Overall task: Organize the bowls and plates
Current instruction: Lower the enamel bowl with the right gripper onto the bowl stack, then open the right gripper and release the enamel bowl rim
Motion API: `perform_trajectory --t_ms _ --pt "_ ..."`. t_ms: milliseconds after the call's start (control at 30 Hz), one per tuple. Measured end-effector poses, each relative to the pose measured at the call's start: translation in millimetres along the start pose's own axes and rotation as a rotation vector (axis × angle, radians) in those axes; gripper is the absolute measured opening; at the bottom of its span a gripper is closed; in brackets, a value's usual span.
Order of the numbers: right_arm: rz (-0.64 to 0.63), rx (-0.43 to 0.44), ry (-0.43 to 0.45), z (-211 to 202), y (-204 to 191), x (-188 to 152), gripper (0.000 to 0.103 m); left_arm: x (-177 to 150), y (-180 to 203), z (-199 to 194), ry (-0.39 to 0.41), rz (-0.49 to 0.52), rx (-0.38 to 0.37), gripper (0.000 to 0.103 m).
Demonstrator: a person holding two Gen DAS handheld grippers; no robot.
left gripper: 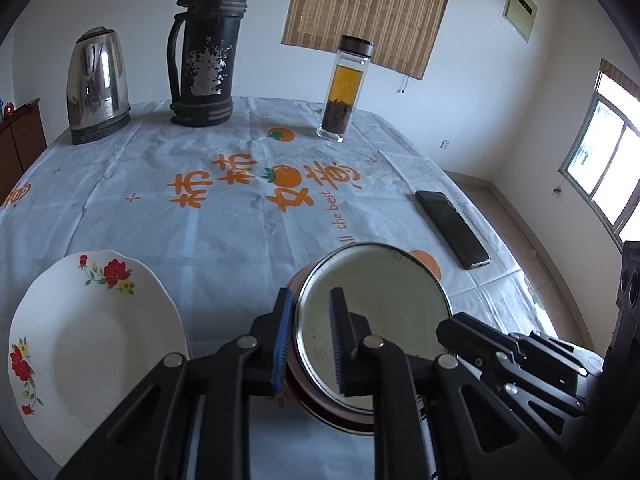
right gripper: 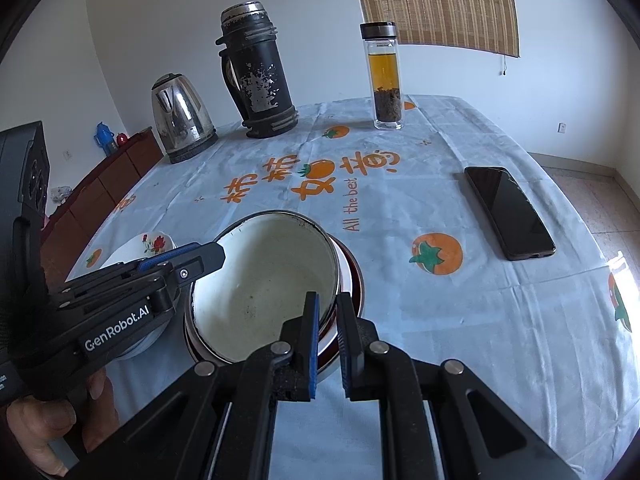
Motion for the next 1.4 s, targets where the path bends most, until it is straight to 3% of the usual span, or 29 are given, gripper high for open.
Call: perform_trajectory --t_ms 367,633,833,967,1100,1200,1333,1400 --pt "-0.006 -0.015 0.028 0 -2 -3 0.011 -1 3 1 0.006 0.009 0.009 0.016" --pt "-0.11 -0.118 0.126 -5 -17 -9 0.012 -1 0 4 0.004 0.001 0.005 0.016" --pt "-0.101 -0.108 0.136 -5 -14 -8 0.013 -1 -2 4 0.004 -0.01 -0.005 0.017" --pt "-0.076 -0.081 0.142 -4 -11 -10 0.015 -1 -4 3 0.007 -0.034 -0.031 0.026" --pt "-0.082 -0.073 0.148 -4 -14 -10 0.027 -1 1 3 0.01 -0.014 -0.034 0.027" --pt "-0.082 -0.063 0.166 -6 -16 -10 0.031 -1 1 2 0.016 -0.009 -0.023 0.029" --pt "-0.064 -0.064 0.204 -12 -13 -10 0.053 0 -2 -2 0.033 -0.019 -0.014 0.044" --pt "-0.056 -0.065 0.216 -14 -12 -10 0.053 1 -2 -3 0.043 -0.018 -0.012 0.046"
Point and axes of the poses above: each gripper's, at about its wrist camera, not at the fingertips, and z roughly the way its jaws point, y to its right, x to its top, the point moved 1 cm from there along z, roughly the way its jaws point, and after that the axes turned 7 degrees about -x, right-handed, at the moved point
